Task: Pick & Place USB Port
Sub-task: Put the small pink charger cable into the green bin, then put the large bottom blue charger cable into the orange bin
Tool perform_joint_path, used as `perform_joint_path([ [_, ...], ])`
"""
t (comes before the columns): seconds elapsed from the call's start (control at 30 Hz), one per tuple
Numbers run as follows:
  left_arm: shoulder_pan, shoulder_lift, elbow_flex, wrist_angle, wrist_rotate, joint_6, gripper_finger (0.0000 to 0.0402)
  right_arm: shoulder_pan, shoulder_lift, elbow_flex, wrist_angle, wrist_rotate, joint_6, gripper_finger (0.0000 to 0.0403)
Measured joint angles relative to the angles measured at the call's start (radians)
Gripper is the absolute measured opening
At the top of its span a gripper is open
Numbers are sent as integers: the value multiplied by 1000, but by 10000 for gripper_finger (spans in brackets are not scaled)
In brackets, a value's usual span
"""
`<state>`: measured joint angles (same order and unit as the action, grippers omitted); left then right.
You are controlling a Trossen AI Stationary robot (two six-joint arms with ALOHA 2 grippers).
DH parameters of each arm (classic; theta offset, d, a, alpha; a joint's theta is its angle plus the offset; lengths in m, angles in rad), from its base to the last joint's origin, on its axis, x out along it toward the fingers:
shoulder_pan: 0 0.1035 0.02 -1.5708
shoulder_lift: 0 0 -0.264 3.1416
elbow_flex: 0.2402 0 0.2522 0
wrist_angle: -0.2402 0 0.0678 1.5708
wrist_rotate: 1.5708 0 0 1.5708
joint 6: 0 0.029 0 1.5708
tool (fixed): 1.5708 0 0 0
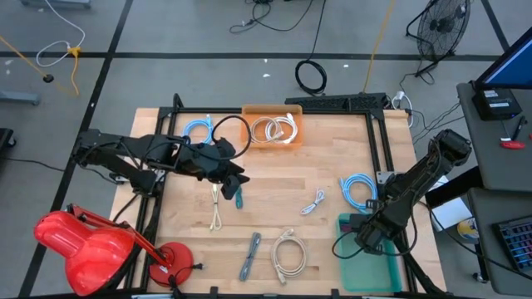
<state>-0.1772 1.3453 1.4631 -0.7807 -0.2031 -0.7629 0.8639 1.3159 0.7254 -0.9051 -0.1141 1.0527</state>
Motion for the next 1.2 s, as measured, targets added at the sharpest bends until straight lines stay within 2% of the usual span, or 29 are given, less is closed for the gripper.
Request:
perform_joint_path([
  [0.57, -1, 0, 0, 0, -2, 0, 191, 0, 0, 0, 11, 9, 12, 43],
  [0.93, -1, 0, 0, 0, -6, 2, 191, 0, 0, 0, 15, 8, 61, 110],
  [1.2, -1, 0, 0, 0, -10, 3, 191, -1, -23, 0, 31, -48, 97, 150],
])
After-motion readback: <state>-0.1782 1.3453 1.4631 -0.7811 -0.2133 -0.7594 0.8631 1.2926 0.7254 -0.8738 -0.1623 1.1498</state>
